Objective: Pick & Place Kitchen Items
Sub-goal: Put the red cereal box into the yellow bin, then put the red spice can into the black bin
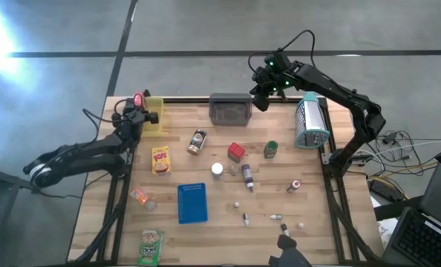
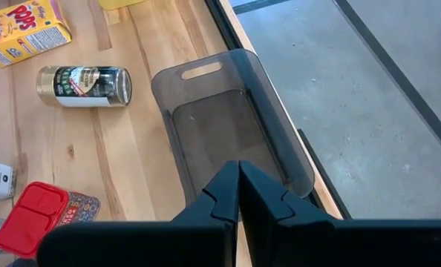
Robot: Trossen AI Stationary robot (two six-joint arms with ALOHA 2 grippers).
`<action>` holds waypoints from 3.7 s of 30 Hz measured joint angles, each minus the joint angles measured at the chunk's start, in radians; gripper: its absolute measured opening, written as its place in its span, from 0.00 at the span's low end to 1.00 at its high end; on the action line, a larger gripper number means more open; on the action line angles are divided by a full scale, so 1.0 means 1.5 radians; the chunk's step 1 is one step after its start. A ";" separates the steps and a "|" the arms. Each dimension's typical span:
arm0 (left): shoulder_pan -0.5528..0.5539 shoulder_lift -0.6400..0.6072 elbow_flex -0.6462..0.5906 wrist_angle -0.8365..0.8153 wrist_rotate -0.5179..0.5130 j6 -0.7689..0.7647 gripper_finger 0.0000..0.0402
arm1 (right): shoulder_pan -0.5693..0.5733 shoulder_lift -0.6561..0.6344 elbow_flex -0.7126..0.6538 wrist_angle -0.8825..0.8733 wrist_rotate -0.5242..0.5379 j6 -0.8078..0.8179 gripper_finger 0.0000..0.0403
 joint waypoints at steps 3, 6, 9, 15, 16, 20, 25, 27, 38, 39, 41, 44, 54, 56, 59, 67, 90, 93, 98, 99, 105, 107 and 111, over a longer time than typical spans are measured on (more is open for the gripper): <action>0.004 0.019 -0.003 0.012 0.002 0.000 0.43 | 0.000 0.000 0.000 0.000 0.000 0.000 0.02; 0.005 0.037 -0.003 0.020 -0.003 0.000 0.43 | 0.000 0.000 0.000 0.000 0.000 0.000 0.02; 0.005 0.047 -0.004 0.031 -0.015 0.007 0.43 | 0.000 0.000 0.000 0.000 0.000 0.000 0.02; 0.005 0.056 -0.004 0.032 -0.021 0.005 0.43 | 0.000 0.000 0.000 0.000 0.000 0.000 0.02; 0.005 0.057 -0.004 0.031 -0.021 0.004 0.43 | 0.000 0.000 0.000 0.000 0.000 0.000 0.02; 0.005 0.059 -0.004 0.030 -0.022 0.001 0.43 | 0.000 0.000 0.000 0.000 0.000 -0.002 0.02; 0.005 0.059 -0.004 0.029 -0.023 -0.007 0.43 | 0.000 0.000 0.000 0.000 0.000 -0.002 0.02; 0.005 0.059 -0.004 0.028 -0.024 -0.013 0.43 | 0.000 0.000 0.000 0.000 0.000 -0.002 0.02; 0.006 0.059 -0.005 0.028 -0.023 -0.015 0.46 | 0.000 0.000 0.000 -0.001 -0.001 -0.012 0.02; 0.006 0.059 -0.005 0.026 -0.024 -0.015 0.47 | 0.000 0.000 0.000 -0.001 0.000 -0.012 0.02; 0.007 0.059 -0.005 0.024 -0.028 -0.015 0.51 | 0.000 0.000 0.000 -0.001 0.000 -0.012 0.02; 0.007 0.059 -0.005 0.024 -0.029 -0.014 0.56 | 0.000 0.000 0.000 -0.001 -0.001 -0.012 0.02; 0.006 0.056 -0.005 0.026 -0.021 -0.005 0.59 | 0.000 0.000 -0.005 -0.002 0.000 -0.012 0.02; 0.006 0.052 -0.004 0.027 -0.021 -0.004 0.59 | 0.000 0.000 -0.008 -0.002 -0.001 -0.012 0.02; 0.006 0.042 0.000 0.028 -0.021 0.000 0.59 | 0.000 0.000 -0.013 -0.002 -0.001 -0.012 0.02; 0.005 0.005 0.009 0.029 -0.020 0.017 0.59 | 0.000 0.000 -0.026 -0.001 -0.001 -0.012 0.02; -0.017 -0.205 0.189 -0.244 0.151 0.092 0.59 | 0.000 0.000 -0.027 -0.001 -0.001 -0.012 0.02; -0.017 -0.221 0.227 -0.316 0.189 0.085 0.59 | 0.000 0.000 -0.027 -0.001 -0.001 -0.012 0.02; -0.018 -0.234 0.304 -0.424 0.279 0.084 0.59 | 0.000 0.000 -0.027 -0.002 -0.002 -0.009 0.02; -0.018 -0.234 0.322 -0.446 0.300 0.085 0.59 | 0.000 0.000 -0.027 -0.002 -0.002 -0.005 0.02; -0.019 -0.233 0.424 -0.551 0.441 0.112 0.59 | 0.000 -0.002 -0.027 -0.004 -0.013 0.001 0.02; -0.019 -0.233 0.453 -0.582 0.489 0.123 0.59 | 0.000 -0.005 -0.027 -0.004 -0.019 0.001 0.02; -0.020 -0.231 0.503 -0.650 0.581 0.164 0.59 | 0.000 -0.011 -0.027 -0.004 -0.020 0.001 0.02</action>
